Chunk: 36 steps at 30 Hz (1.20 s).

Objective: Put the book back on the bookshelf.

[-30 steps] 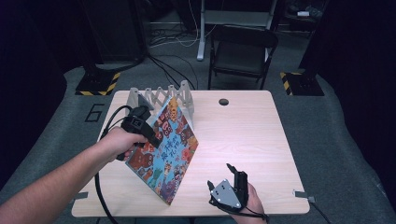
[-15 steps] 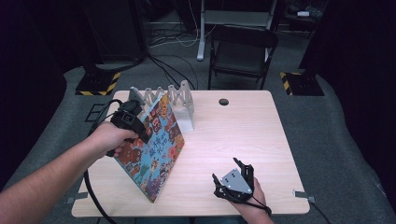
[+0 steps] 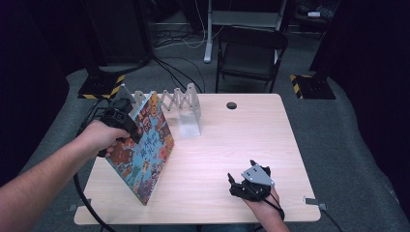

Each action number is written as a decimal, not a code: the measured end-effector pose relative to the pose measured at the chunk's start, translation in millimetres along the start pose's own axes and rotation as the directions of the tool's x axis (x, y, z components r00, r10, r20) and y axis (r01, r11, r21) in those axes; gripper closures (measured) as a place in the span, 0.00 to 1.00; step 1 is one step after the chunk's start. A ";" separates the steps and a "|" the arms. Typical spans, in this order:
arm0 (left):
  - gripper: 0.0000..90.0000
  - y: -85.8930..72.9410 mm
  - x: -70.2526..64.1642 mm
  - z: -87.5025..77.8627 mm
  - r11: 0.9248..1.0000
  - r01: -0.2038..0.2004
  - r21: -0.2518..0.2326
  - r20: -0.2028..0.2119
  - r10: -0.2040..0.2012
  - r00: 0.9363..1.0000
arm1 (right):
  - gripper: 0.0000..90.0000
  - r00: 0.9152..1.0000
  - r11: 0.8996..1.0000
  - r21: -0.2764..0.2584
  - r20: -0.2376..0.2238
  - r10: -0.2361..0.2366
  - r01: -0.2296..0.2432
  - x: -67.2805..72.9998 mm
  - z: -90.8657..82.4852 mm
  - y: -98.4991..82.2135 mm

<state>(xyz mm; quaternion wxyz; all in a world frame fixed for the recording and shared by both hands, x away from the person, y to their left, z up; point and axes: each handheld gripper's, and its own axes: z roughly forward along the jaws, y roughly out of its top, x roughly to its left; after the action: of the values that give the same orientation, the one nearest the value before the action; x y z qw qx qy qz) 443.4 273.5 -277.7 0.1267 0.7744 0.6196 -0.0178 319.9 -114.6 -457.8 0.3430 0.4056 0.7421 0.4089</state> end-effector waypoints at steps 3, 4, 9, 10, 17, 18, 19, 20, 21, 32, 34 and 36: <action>0.90 1.8 4.2 -2.3 1.000 0.014 0.000 -0.009 -0.014 1.000 | 0.14 1.000 1.000 -0.005 0.001 0.003 -0.003 -1.5 -0.6 0.6; 0.90 2.5 5.7 -2.7 1.000 0.022 0.001 -0.015 -0.022 1.000 | 0.14 1.000 1.000 -0.007 -0.001 -0.006 0.006 -1.7 -0.5 0.9; 0.90 3.3 10.3 -3.5 0.999 0.045 0.014 -0.037 -0.045 0.998 | 0.14 1.000 1.000 -0.006 0.000 -0.007 0.007 0.4 -0.7 0.8; 0.90 3.5 11.9 -3.2 0.999 0.050 0.015 -0.042 -0.049 0.998 | 0.14 1.000 1.000 -0.005 0.000 -0.006 0.006 0.5 -0.6 0.9; 0.90 12.9 21.8 -2.6 0.993 0.114 -0.025 -0.048 -0.115 0.992 | 0.14 1.000 1.000 -0.003 -0.002 -0.012 0.012 2.1 -0.3 1.1; 0.90 15.5 23.0 -2.8 0.992 0.121 -0.027 -0.048 -0.122 0.991 | 0.14 1.000 1.000 -0.003 0.000 -0.011 0.011 2.6 0.0 1.2; 0.90 17.0 22.9 -2.2 0.991 0.127 -0.038 -0.049 -0.128 0.991 | 0.14 1.000 1.000 -0.004 -0.003 -0.015 0.015 2.9 0.1 1.2; 0.90 18.9 22.6 -1.5 0.991 0.128 -0.045 -0.054 -0.130 0.990 | 0.14 1.000 1.000 -0.003 -0.004 -0.022 0.022 2.8 0.1 1.2; 0.90 21.5 22.5 -1.2 0.991 0.127 -0.042 -0.057 -0.129 0.990 | 0.14 1.000 1.000 -0.003 -0.003 -0.021 0.021 3.2 0.5 1.2; 0.90 47.8 20.4 13.3 0.985 0.160 -0.064 -0.080 -0.164 0.983 | 0.15 1.000 1.000 -0.007 -0.001 -0.015 0.015 0.7 -0.1 0.9; 0.90 52.8 20.0 14.7 0.983 0.167 -0.070 -0.076 -0.173 0.982 | 0.15 1.000 1.000 -0.007 0.000 -0.012 0.012 0.3 -0.3 1.1; 0.90 57.1 19.1 16.1 0.983 0.166 -0.074 -0.086 -0.172 0.981 | 0.15 1.000 1.000 -0.008 0.001 -0.012 0.012 0.3 -0.5 1.0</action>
<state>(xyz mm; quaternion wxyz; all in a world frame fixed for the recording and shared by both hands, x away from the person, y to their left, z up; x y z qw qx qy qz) 505.0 276.8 -286.9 0.1220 0.7141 0.6887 0.0278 319.7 -114.2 -456.7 0.3474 0.3997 0.7428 0.4097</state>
